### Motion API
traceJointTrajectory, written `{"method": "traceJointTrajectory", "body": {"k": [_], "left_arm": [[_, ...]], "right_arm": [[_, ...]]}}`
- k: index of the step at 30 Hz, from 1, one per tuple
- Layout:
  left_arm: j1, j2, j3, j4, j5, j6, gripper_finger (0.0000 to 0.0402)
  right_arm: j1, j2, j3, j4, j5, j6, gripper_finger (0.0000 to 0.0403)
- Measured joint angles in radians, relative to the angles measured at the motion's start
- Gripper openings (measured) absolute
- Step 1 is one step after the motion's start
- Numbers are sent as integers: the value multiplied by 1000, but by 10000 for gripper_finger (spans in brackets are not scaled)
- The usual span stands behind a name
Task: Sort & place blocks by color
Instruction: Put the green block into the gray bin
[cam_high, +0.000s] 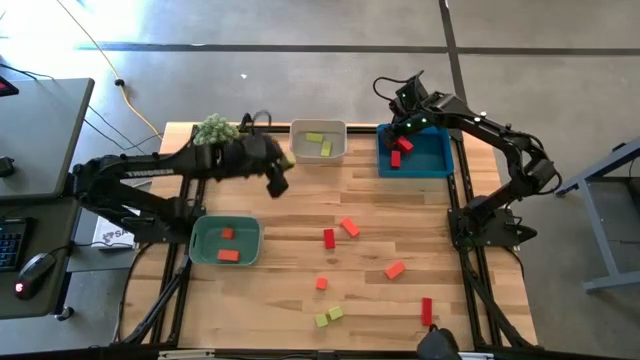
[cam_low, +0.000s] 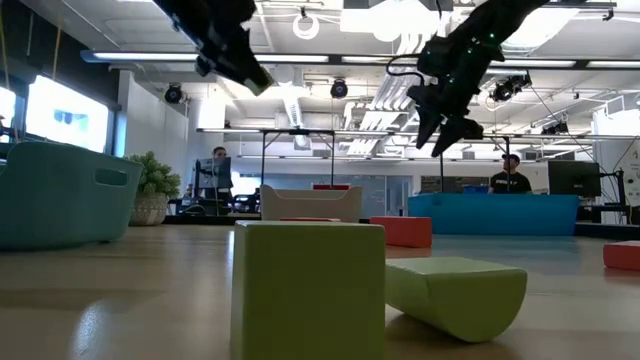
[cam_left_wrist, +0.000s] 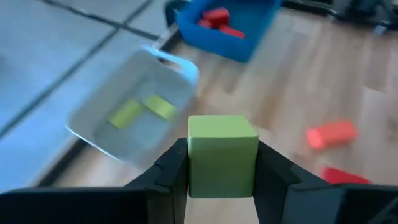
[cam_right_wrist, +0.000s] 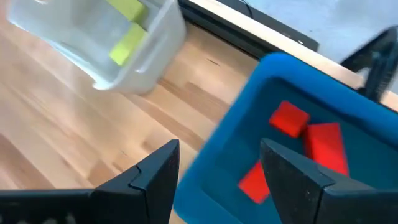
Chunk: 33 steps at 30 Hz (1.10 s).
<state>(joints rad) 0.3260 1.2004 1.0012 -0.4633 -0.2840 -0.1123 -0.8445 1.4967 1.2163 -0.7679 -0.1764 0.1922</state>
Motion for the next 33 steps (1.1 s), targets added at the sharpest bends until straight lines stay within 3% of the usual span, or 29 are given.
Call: {"method": "traceJointTrajectory", "body": {"k": [6,12,25,33], "left_arm": [[211,43,0,99,129,203,104],[331,131,0,223,259,323,104],[430,349,0,448,356,387,104],[446,461,0,495,371,390,122]], "right_arm": [[83,0,0,101,-3,118,211],[198,0,0,245,31,209,211],[448,0,0,310,226,281,211],[571,0,-5,300,308,399,211]]}}
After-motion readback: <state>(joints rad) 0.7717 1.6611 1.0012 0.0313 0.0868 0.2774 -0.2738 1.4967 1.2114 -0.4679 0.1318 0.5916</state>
